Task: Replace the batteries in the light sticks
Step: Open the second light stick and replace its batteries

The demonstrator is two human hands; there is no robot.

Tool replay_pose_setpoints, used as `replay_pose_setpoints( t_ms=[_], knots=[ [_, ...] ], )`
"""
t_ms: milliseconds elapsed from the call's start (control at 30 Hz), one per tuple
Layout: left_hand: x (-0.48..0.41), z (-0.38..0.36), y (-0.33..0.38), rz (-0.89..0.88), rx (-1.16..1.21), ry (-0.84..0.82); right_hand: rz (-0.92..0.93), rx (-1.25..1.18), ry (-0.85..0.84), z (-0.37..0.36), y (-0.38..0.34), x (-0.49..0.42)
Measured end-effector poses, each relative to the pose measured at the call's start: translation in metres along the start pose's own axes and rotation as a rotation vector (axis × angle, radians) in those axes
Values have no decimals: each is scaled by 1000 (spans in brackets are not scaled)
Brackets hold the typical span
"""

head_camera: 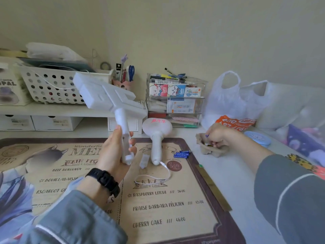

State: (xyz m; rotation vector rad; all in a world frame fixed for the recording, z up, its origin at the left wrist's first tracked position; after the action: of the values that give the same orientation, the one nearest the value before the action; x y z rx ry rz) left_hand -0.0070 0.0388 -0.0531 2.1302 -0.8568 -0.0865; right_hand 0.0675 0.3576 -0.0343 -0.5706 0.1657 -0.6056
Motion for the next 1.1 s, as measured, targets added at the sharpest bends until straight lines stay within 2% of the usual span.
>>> replay_pose_setpoints(
  t_ms=[100, 167, 267, 333, 400, 467, 600, 667, 900, 967, 1033, 1100],
  knots=[
    [0, -2, -1, -10, -25, -14, 29, 28, -17, 0, 1, -5],
    [-1, -2, -2, -3, -35, -23, 65, 138, 5, 6, -7, -4],
    [-1, -3, -4, 2, -18, -31, 205, 333, 265, 22, -34, 8],
    [-1, -4, -6, 5, 10, -29, 366, 228, 362, 16, -57, 23],
    [-2, -3, -8, 10, 27, -25, 523, 86, 181, -13, -79, 42],
    [-3, -1, -9, 21, 17, -18, 595, 73, -3, -48, -88, 59],
    [-3, 1, -10, 41, -45, 4, 669, 246, 104, -69, -82, 69],
    [-2, 1, -9, 23, -44, 13, 677, 295, 106, -73, -77, 70],
    [-6, 4, -11, 31, -68, 34, 720, 333, 116, -77, -69, 67],
    [-7, 4, -12, 27, -74, 35, 740, 215, 223, -68, -72, 66],
    [-8, 4, -12, 19, -62, 30, 672, -112, 333, -55, -69, 65],
    [-8, 4, -12, 9, -55, 22, 534, -527, 357, -51, -63, 65]
  ],
)
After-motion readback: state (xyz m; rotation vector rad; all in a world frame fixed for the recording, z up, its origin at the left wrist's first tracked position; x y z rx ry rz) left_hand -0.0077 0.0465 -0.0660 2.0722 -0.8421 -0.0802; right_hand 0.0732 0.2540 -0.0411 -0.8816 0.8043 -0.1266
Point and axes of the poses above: each hand's wrist, its own x-axis away from the middle knuckle, its own z-axis out of the back of the hand, y = z × x, the point moved 6 cm from there along -x, towards the middle knuckle, and after that the axes turned 15 degrees about z, right-handed, at the moved point
